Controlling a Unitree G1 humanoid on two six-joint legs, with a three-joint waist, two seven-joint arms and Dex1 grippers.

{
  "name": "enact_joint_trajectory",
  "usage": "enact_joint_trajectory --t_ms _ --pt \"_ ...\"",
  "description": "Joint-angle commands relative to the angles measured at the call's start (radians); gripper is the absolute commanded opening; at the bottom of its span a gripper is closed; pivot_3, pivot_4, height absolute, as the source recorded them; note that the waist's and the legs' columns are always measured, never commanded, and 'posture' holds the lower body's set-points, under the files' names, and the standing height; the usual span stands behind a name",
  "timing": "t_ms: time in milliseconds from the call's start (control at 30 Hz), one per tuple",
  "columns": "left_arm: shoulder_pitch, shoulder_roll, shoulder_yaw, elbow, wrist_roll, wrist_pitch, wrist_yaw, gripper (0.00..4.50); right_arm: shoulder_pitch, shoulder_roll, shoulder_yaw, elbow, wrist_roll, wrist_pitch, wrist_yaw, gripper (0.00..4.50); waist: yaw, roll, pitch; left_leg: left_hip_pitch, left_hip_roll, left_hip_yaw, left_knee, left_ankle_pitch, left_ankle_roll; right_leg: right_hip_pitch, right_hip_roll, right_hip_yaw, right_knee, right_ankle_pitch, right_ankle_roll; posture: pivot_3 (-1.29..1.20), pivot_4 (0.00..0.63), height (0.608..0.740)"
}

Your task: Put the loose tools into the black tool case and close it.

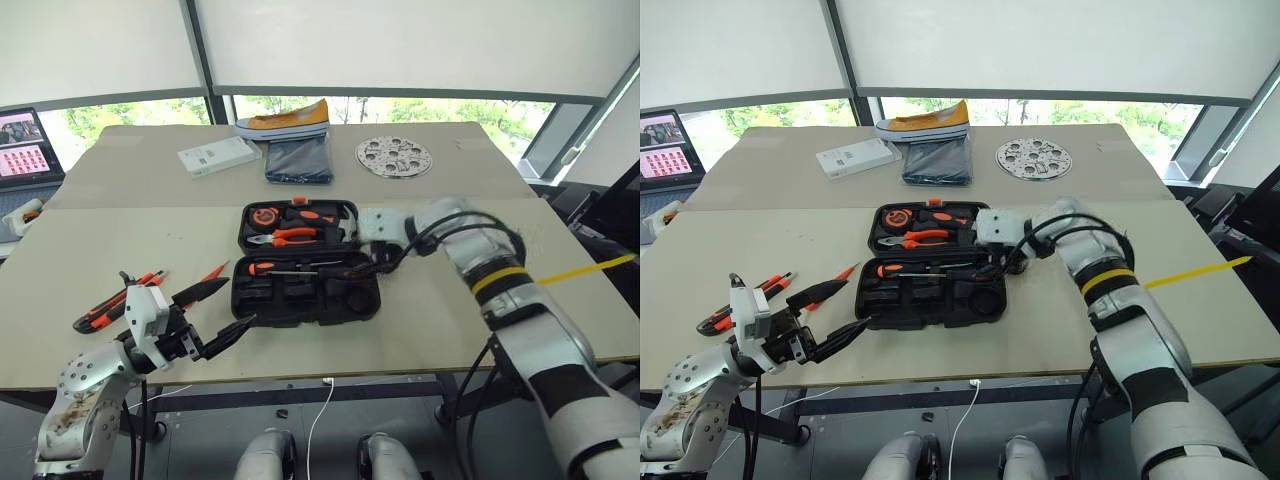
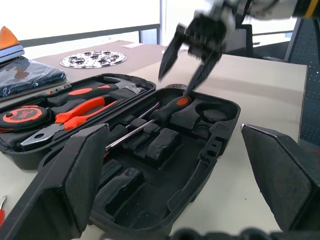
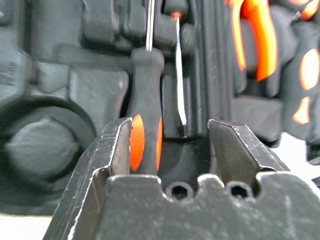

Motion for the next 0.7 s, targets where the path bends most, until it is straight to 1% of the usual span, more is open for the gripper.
enact_joint_trajectory --t_ms 33,67,133,167,233,267,300,500,633,700 --pt "-0.011 0.01 0.026 -0.009 0.004 -0.028 0.007 4.5 0.01 0.047 -0.09 -0.084 0.145 0.163 0.072 2.39 -0.006 0.0 0.0 0.0 0.0 0.0 0.0 0.0 0.0 0.0 0.0 0.0 0.0 0.0 0.0 0.0 0.15 0.74" --pt "-0.011 0.009 0.027 -0.007 0.005 -0.03 0.009 4.5 0.029 0.069 -0.093 -0.087 0.146 0.176 0.044 2.19 -0.006 0.0 0.0 0.0 0.001 0.0 0.0 0.0 0.0 0.0 0.0 0.0 0.0 0.001 -0.001 0.0 0.15 0.74" --pt "-0.009 0.007 0.026 -0.004 0.009 -0.033 0.013 4.5 0.064 0.113 -0.101 -0.082 0.143 0.185 -0.021 1.57 -0.009 0.0 0.0 0.001 0.001 0.0 0.0 0.0 0.0 0.0 0.001 0.0 0.0 0.002 -0.003 0.0 0.15 0.74" --pt "-0.007 0.008 0.025 -0.004 0.011 -0.034 0.015 4.5 0.08 0.132 -0.101 -0.075 0.137 0.182 -0.048 1.17 -0.009 0.0 0.0 0.001 0.002 0.0 0.0 0.0 0.0 0.0 0.002 0.0 0.0 0.002 -0.003 0.0 0.15 0.74" --pt "-0.001 0.008 0.025 -0.004 0.017 -0.034 0.018 4.5 0.105 0.158 -0.101 -0.063 0.123 0.164 -0.088 0.55 -0.009 0.0 0.0 0.0 0.002 0.0 0.0 0.0 0.0 0.0 0.002 0.0 0.001 0.002 -0.003 0.0 0.15 0.74" --pt "0.002 0.01 0.025 -0.004 0.02 -0.033 0.021 4.5 0.119 0.172 -0.101 -0.051 0.116 0.15 -0.112 0.14 -0.007 0.0 0.0 0.0 0.002 0.0 0.0 0.0 0.0 -0.001 0.002 0.0 0.001 0.002 -0.003 0.0 0.15 0.74" --pt "0.004 0.013 0.025 -0.003 0.024 -0.031 0.023 4.5 0.132 0.187 -0.102 -0.032 0.109 0.141 -0.139 0.07 -0.006 0.0 0.0 0.0 0.001 0.0 0.0 0.0 0.0 -0.001 0.002 0.0 0.001 0.002 -0.003 0.0 0.15 0.74" --pt "-0.007 0.026 0.035 0.015 0.032 -0.036 0.021 4.5 0.14 0.219 -0.069 0.058 0.047 0.1 -0.203 0.07 -0.007 0.0 0.0 0.0 0.001 0.0 0.0 0.001 -0.001 -0.001 0.001 0.0 0.0 0.001 -0.001 0.0 0.15 0.74" --pt "-0.011 0.034 0.039 0.027 0.042 -0.043 0.025 4.5 0.132 0.221 -0.038 0.104 0.003 0.078 -0.214 0.07 -0.009 0.0 0.0 0.001 0.001 0.0 0.0 0.001 -0.001 0.0 0.001 0.0 0.001 0.001 -0.001 0.0 0.15 0.74" --pt "-0.005 0.046 0.04 0.031 0.052 -0.037 0.025 4.5 0.128 0.225 -0.014 0.125 -0.026 0.104 -0.226 0.07 -0.008 0.0 0.0 0.002 0.002 0.0 0.0 0.001 -0.002 -0.001 0.001 0.0 0.001 0.001 -0.001 0.0 0.15 0.74"
